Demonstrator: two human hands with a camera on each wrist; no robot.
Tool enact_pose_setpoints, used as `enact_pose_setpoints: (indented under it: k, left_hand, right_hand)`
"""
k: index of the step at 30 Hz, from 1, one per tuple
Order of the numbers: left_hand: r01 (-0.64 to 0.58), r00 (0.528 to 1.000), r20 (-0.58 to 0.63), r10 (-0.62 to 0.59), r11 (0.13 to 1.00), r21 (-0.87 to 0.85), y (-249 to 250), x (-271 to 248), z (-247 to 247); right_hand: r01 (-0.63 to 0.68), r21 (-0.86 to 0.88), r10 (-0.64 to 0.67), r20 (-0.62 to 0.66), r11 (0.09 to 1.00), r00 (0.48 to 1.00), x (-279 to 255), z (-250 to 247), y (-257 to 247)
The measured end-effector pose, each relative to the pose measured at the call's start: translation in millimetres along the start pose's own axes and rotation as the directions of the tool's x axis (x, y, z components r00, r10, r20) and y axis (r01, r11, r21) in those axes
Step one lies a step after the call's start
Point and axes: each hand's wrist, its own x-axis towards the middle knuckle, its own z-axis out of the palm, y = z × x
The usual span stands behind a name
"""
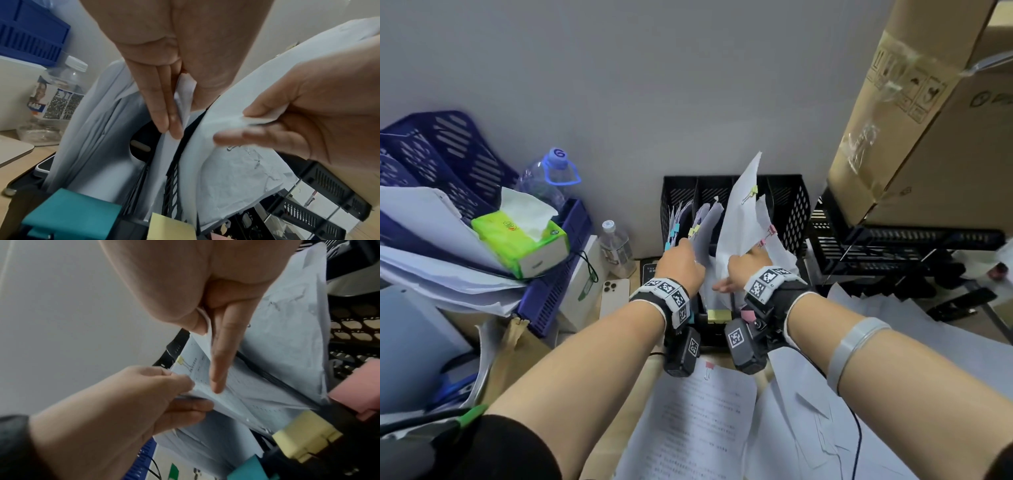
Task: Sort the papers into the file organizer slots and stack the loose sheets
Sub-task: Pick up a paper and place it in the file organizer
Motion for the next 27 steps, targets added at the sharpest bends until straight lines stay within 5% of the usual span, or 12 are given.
enact_pose_setpoints:
  k: [2, 3, 5, 8, 10, 12, 16, 19, 21, 23, 25, 27]
  left_hand:
    - [-0.005, 1.0, 0.004, 0.005, 1.0, -0.006, 1.5, -2.1, 0.1]
    - [-0.008, 1.0, 0.001, 0.008, 1.0, -0.01, 2.1, -2.8, -0.2]
    - [-0.024, 1.0, 0.002, 0.024, 0.999, -0.023, 2.8, -4.5, -0.5]
    - [-0.086, 0.996, 0.023, 0.087, 0.996, -0.023, 2.1, -7.8, 0.3]
    - [-0.106, 0.994, 0.018, 0.106, 0.994, -0.032, 0.0, -8.8, 0.9]
    - [-0.127, 0.991, 0.033, 0.129, 0.991, -0.045, -4.5, -9.3, 3.3]
    - [-0.209, 0.959, 0.173, 0.225, 0.972, -0.104, -17.2, -19.1, 14.5]
    - [-0.227, 0.958, 0.109, 0.264, 0.935, -0.273, -26.8, -40.6, 19.8]
    - [-0.217, 0.97, 0.036, 0.24, 0.925, -0.312, -37.7, -56.7, 30.1]
    - [-0.071, 0.983, 0.138, 0.123, 0.94, -0.334, -56.9, -72.9, 48.7]
    - [0.163, 0.937, 0.343, -0.069, 0.954, -0.253, -87.2, -87.5, 72.3]
    - [0.312, 0.852, 0.437, -0.29, 0.95, 0.022, -122.7, -104.8, 93.5]
  right_hand:
    - [-0.017, -0.238, 0.01, -0.033, 0.971, 0.999, -1.2, 1.6, 3.2]
    - [0.045, -0.475, -0.045, 0.011, 0.879, 0.999, -2.7, 1.6, 6.6]
    - [0.071, -0.63, -0.085, 0.008, 0.773, 0.996, -4.0, 3.5, 7.3]
    - [0.108, -0.522, -0.122, 0.009, 0.846, 0.993, -1.1, 1.3, 9.9]
    - [0.006, -0.409, 0.028, 0.078, 0.912, 0.997, 1.3, 0.3, 10.4]
    - [0.114, -0.488, -0.012, 0.206, 0.866, 0.978, 9.3, 1.5, 21.3]
    - [0.091, -0.475, 0.046, 0.269, 0.875, 0.962, 9.6, 5.3, 36.8]
    - [0.074, -0.447, 0.053, 0.265, 0.892, 0.963, 6.4, 10.3, 51.4]
    - [0.051, -0.446, 0.075, 0.261, 0.893, 0.962, 6.3, 11.8, 69.7]
    - [-0.009, -0.492, 0.165, 0.275, 0.871, 0.947, 3.2, 10.0, 96.7]
    - [-0.098, -0.549, 0.285, 0.266, 0.83, 0.921, 2.4, 6.0, 130.1]
    - [-0.168, -0.601, 0.339, 0.182, 0.781, 0.923, 9.3, 1.5, 170.4]
